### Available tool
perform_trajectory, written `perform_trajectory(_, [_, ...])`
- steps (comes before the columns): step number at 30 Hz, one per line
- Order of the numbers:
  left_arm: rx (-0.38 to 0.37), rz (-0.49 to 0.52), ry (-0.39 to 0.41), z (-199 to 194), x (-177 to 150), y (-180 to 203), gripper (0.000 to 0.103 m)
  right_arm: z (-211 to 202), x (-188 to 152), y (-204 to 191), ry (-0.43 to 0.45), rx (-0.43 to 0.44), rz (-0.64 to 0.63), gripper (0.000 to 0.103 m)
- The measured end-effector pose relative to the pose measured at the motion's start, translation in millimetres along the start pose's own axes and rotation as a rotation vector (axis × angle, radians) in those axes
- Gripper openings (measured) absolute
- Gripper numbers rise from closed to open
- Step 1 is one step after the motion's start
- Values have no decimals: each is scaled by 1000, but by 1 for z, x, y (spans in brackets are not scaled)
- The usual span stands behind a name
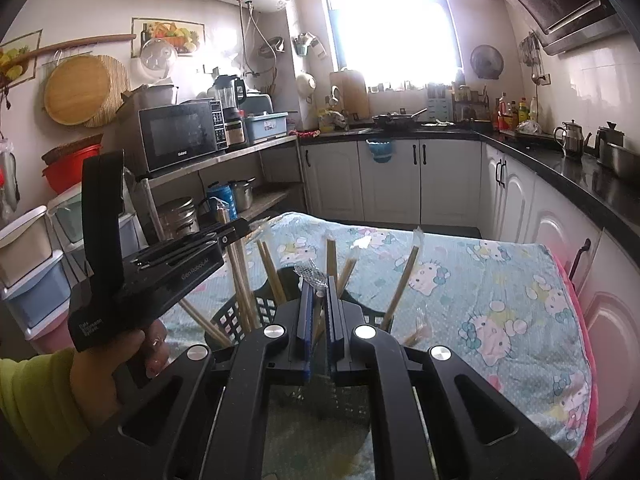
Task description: Organize utensils
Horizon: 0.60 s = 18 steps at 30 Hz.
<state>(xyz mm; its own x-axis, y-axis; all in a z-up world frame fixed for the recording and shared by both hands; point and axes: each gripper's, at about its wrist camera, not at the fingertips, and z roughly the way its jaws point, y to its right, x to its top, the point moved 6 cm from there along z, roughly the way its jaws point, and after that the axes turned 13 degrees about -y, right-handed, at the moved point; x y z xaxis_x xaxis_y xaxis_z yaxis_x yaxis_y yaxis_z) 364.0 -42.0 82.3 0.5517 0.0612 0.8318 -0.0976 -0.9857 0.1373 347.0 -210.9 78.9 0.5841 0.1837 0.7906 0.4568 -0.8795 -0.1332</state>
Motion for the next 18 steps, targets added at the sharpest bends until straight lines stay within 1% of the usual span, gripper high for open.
perform_trajectory(1, [0,2,-4,-2,-1,0,15,0,-1,0,-2,-2,1,6])
perform_trajectory(3, [-6,4,-7,-6,-2,0,21,-2,-3,-1,-7,0,3,7])
perform_trajectory(5, [-11,9,-9,-11,-3,2,24,-5,-5,-2,-9,-2,6,10])
perform_trajectory(7, [-16,13,-12,-16,-4,3,30,-9,-6,-2,-6,-4,7,12])
perform_trajectory(9, [-25,12,-18,-20,-5,4,34,-13,-7,-2,-7,-6,12,15])
perform_trajectory(13, [-53,3,-37,-31,-9,5,42,-21,-8,-5,0,-11,10,19])
perform_trajectory(14, [-59,1,-38,-33,-10,5,43,-24,-9,-6,1,-12,9,20])
perform_trajectory(16, [-65,1,-44,-40,-13,5,49,-28,-11,-6,4,-11,7,24])
perform_trajectory(18, [-73,1,-47,-47,-17,5,52,-34,-13,-9,7,-9,4,29])
